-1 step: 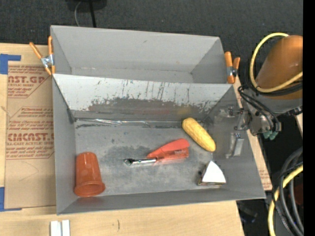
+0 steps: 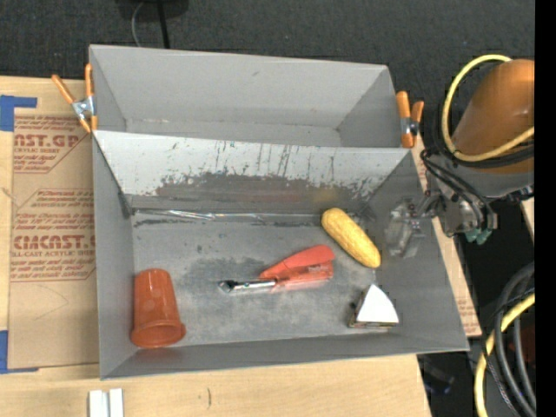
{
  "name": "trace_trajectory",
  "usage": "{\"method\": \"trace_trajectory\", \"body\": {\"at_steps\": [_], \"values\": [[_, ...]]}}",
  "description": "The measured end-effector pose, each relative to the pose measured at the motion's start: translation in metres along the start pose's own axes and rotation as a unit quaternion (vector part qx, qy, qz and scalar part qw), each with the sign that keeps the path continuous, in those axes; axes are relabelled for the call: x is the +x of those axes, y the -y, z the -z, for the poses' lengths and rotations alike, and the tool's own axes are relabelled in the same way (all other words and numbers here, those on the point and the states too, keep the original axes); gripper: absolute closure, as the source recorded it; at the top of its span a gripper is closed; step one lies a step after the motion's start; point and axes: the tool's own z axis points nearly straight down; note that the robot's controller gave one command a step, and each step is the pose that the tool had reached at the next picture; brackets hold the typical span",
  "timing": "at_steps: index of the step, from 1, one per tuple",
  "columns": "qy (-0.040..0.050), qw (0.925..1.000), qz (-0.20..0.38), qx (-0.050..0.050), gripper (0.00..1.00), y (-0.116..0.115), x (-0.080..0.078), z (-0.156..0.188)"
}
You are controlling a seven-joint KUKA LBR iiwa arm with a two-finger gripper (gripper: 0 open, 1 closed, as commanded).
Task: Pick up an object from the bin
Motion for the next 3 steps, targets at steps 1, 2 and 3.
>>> {"method": "trace_trajectory", "body": {"at_steps": [1,2,3], "values": [[0.0,1.0,0.0,0.0,1.0,0.0,0.0,0.0],[0.0047,0.998,0.062,0.002,1.0,-0.032,-0.003,-0.035],[-0.0031,0.9995,0.032,-0.001,0.0,-0.069,0.054,-0.121]]}}
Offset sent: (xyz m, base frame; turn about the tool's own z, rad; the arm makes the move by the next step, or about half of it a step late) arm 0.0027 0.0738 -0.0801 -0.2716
